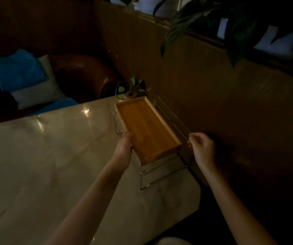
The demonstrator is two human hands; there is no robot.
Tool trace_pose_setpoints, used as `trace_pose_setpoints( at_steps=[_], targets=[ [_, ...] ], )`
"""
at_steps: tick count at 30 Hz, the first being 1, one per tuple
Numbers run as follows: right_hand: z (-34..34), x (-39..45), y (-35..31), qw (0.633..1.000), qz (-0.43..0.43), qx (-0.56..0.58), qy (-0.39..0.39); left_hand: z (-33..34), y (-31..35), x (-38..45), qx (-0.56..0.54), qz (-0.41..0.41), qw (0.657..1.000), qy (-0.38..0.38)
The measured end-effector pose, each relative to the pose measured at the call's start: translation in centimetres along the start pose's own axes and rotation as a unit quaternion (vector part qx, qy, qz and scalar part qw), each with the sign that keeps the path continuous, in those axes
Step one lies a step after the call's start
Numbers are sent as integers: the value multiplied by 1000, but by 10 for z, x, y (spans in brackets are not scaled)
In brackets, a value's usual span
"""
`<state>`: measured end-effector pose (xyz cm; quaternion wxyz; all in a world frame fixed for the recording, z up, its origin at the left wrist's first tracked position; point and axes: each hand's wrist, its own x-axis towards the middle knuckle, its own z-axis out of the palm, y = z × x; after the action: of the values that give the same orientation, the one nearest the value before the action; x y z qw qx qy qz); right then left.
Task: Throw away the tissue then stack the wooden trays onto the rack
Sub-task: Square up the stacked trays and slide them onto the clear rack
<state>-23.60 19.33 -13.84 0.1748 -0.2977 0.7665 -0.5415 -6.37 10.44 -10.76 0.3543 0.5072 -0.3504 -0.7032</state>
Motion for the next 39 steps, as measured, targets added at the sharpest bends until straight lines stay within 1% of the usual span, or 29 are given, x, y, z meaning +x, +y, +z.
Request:
trace_pose_setpoints(
  at_steps=[2, 4, 5, 7, 8, 10, 13, 15, 20, 25, 28, 39],
  targets=[
    [-5, -14, 10, 999, 4, 0, 50, 2, -3, 1, 1, 6, 1000, 5],
    [-6, -21, 20, 996, 47, 20, 74, 3, -5, -3, 11, 11, 1000, -3],
    [-5, -23, 25, 993, 88, 42, 72, 2, -8, -2, 10, 16, 1000, -24],
    [-3, -25, 32, 977, 178, 109, 47, 1, -11, -4, 31, 31, 998, -34],
    [-1, -25, 32, 968, 207, 138, 31, 0, -12, -3, 29, 26, 999, -35],
    [2, -25, 27, 950, 242, 195, 0, -1, -14, 2, 15, 21, 999, -32],
    [4, -23, 16, 912, 288, 291, -12, -2, -14, 6, 10, 21, 999, -33],
    [4, -20, 14, 903, 298, 309, -13, 0, -11, 5, 11, 13, 1000, -25],
    [4, -15, 16, 908, 297, 296, -5, 5, -5, -1, 23, -10, 1000, 10],
    [5, -12, 21, 905, 301, 301, 4, 10, -6, 10, 27, -17, 999, 18],
    [4, -10, 24, 906, 303, 295, -3, 13, -10, 17, 32, -30, 999, 14],
    [3, -9, 24, 899, 307, 311, -8, 37, -10, 25, 42, -30, 999, -17]
  ],
)
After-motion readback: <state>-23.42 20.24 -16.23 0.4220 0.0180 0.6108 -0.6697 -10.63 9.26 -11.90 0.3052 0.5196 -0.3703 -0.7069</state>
